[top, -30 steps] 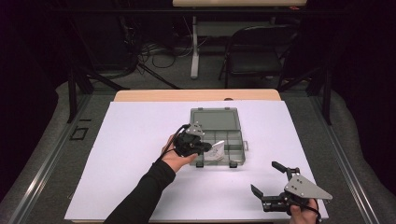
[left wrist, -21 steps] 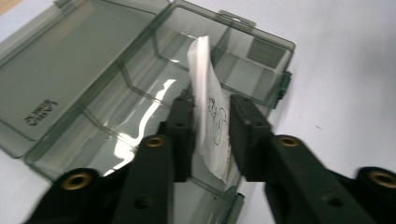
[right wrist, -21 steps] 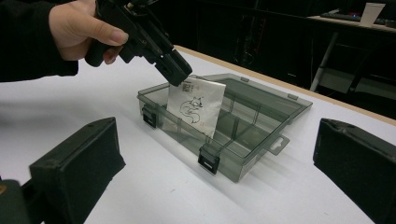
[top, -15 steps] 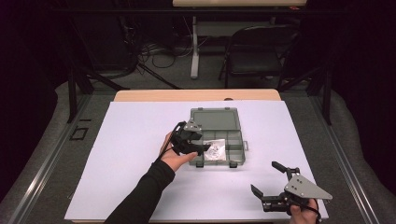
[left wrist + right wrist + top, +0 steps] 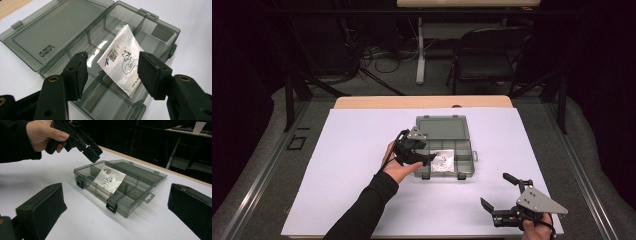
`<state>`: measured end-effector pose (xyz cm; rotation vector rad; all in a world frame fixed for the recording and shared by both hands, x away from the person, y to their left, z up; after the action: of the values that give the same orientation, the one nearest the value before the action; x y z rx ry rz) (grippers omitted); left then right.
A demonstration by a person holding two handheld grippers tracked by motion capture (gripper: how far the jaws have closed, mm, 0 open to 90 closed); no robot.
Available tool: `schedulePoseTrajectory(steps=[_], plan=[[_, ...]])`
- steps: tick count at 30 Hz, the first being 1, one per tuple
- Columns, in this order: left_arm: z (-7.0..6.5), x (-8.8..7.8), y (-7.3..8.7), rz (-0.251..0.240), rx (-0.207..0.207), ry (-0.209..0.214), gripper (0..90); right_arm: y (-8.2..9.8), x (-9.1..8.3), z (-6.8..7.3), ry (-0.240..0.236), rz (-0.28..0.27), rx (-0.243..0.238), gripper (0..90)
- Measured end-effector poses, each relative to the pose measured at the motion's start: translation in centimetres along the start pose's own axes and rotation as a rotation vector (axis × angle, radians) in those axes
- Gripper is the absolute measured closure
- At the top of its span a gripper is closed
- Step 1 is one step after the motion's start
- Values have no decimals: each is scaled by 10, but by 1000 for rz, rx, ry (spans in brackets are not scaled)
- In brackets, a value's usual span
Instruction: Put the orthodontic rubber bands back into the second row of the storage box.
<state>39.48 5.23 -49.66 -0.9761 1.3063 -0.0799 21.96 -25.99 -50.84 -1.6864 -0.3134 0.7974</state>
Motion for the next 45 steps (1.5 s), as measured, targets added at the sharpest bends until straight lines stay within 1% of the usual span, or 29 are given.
schedulePoseTrajectory(steps=[5, 9, 13, 15, 16, 17, 20, 22, 24, 25, 26, 27, 29, 30, 31, 32, 34, 38, 43, 45], plan=[[2, -5, 0, -16, -26, -16, 405, 0, 0, 0, 0, -1, 0, 3], [3, -11, 1, -40, -44, -26, 406, 0, 0, 0, 0, 1, 2, 3], [4, -17, 1, -62, -65, -10, 406, 0, 0, 0, -1, 0, 3, 3], [5, -22, 1, -71, -61, 1, 410, 0, 0, 0, -1, 0, 3, 3], [4, -23, 2, -82, -62, 1, 419, 0, 1, 0, 0, -7, 4, 3], [5, -25, 2, -82, -60, 1, 417, 0, 1, 0, 1, -5, 5, 3], [5, -30, 3, -97, -62, -13, 354, 1, 0, 0, 0, -3, 8, 3], [5, -33, 4, -106, -68, -10, 317, 1, 1, 0, 1, -7, 8, 3], [5, -37, 6, -132, -73, -4, 278, 1, 0, -1, 0, -2, 7, 3], [5, -39, 7, -137, -78, -2, 264, 1, 0, -1, -1, -2, 7, 3], [6, -40, 8, -146, -79, -9, 238, 1, 0, -1, -2, -1, 10, 3], [6, -42, 9, -151, -83, -9, 238, 1, 0, -1, -2, -1, 10, 3], [7, -45, 12, -172, -104, -14, 229, 1, 0, -1, -3, 0, 14, 3], [8, -46, 13, -166, -94, -30, 215, 1, 0, -1, -2, 1, 13, 3], [8, -47, 14, -162, -95, -29, 179, 1, 0, -1, -2, 0, 14, 3], [8, -49, 16, -168, -96, -32, 161, 1, 0, -2, -1, 0, 10, 3], [10, -52, 18, -190, -114, -33, 163, 1, 0, -2, 3, -1, 10, 3], [11, -58, 24, -211, -127, -46, 155, 1, 0, -2, 4, -1, 10, 3], [10, -67, 32, -243, -123, -53, 98, 1, 0, -1, 5, -4, 11, 3], [10, -71, 36, -261, -127, -70, 96, 1, 0, -2, 6, -2, 9, 3]])
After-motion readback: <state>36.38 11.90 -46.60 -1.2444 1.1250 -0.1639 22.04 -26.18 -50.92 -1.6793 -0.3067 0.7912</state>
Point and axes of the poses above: each handheld gripper's, and its own axes: x roughly forward along the jaws, y roughly out of its underside, z roughly to its left, the point moved 1 cm from there along x, roughly forward along the jaws, and after that the axes turned 7 degrees about z, right-handed, at the moved point
